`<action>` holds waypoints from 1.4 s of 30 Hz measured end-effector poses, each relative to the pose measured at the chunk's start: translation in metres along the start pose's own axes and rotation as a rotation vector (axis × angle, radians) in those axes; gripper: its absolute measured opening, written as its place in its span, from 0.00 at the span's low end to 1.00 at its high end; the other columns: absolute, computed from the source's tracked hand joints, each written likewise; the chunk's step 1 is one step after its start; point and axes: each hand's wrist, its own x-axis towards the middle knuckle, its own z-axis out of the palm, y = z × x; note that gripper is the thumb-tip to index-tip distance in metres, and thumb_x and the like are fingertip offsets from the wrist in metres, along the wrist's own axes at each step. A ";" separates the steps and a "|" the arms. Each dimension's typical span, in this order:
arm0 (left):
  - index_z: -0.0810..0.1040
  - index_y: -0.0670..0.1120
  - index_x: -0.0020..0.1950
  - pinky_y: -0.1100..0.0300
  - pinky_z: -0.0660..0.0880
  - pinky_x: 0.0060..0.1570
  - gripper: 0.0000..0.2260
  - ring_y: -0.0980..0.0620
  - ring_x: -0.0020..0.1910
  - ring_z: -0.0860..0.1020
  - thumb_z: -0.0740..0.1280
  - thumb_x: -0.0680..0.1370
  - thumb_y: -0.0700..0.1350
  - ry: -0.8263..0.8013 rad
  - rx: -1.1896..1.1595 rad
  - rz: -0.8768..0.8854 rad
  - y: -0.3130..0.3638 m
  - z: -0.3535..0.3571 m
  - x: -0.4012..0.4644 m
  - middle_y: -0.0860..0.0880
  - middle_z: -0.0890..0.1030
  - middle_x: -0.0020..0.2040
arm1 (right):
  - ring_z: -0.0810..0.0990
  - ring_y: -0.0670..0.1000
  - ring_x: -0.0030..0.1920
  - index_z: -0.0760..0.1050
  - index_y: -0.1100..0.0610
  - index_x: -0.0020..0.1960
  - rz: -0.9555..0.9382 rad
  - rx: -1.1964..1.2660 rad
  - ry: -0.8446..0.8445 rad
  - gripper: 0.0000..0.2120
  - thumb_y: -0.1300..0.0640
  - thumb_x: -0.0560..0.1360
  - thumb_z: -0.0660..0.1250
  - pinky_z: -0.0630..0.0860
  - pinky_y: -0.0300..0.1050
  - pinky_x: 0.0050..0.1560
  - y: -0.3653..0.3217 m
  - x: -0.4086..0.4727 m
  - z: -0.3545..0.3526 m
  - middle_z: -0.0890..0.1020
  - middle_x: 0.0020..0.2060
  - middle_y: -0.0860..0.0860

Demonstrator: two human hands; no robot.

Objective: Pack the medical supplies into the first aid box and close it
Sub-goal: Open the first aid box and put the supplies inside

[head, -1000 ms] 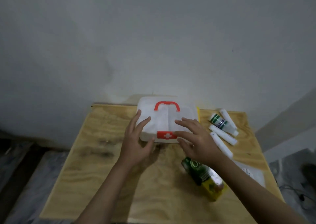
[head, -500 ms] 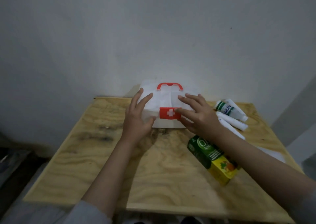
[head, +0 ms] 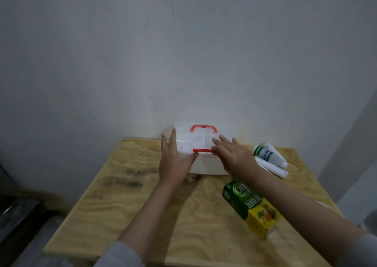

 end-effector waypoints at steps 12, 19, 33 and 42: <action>0.49 0.59 0.74 0.44 0.75 0.60 0.48 0.46 0.69 0.67 0.77 0.65 0.56 0.010 -0.088 -0.134 -0.010 -0.006 -0.003 0.50 0.65 0.73 | 0.81 0.61 0.56 0.78 0.60 0.51 0.026 -0.134 0.191 0.08 0.62 0.72 0.71 0.79 0.59 0.49 0.038 0.060 -0.020 0.83 0.54 0.60; 0.59 0.55 0.73 0.54 0.76 0.56 0.40 0.52 0.64 0.69 0.77 0.66 0.54 -0.002 -0.098 -0.104 -0.009 -0.006 -0.004 0.52 0.69 0.67 | 0.76 0.65 0.60 0.72 0.61 0.57 0.205 -0.157 -0.048 0.17 0.63 0.70 0.70 0.76 0.63 0.53 0.060 0.101 -0.008 0.78 0.59 0.64; 0.61 0.51 0.73 0.60 0.70 0.55 0.38 0.51 0.65 0.69 0.75 0.68 0.55 -0.027 -0.091 -0.089 -0.007 -0.010 -0.005 0.51 0.67 0.68 | 0.58 0.63 0.73 0.57 0.54 0.73 0.445 0.015 -0.222 0.30 0.53 0.75 0.64 0.57 0.64 0.71 0.057 0.098 -0.024 0.61 0.73 0.63; 0.63 0.48 0.73 0.58 0.69 0.59 0.37 0.49 0.66 0.70 0.75 0.68 0.55 -0.025 -0.054 -0.079 -0.005 -0.012 -0.005 0.48 0.69 0.69 | 0.77 0.49 0.50 0.78 0.52 0.55 0.689 0.288 -0.229 0.14 0.51 0.70 0.71 0.68 0.40 0.47 -0.019 -0.070 -0.107 0.81 0.52 0.52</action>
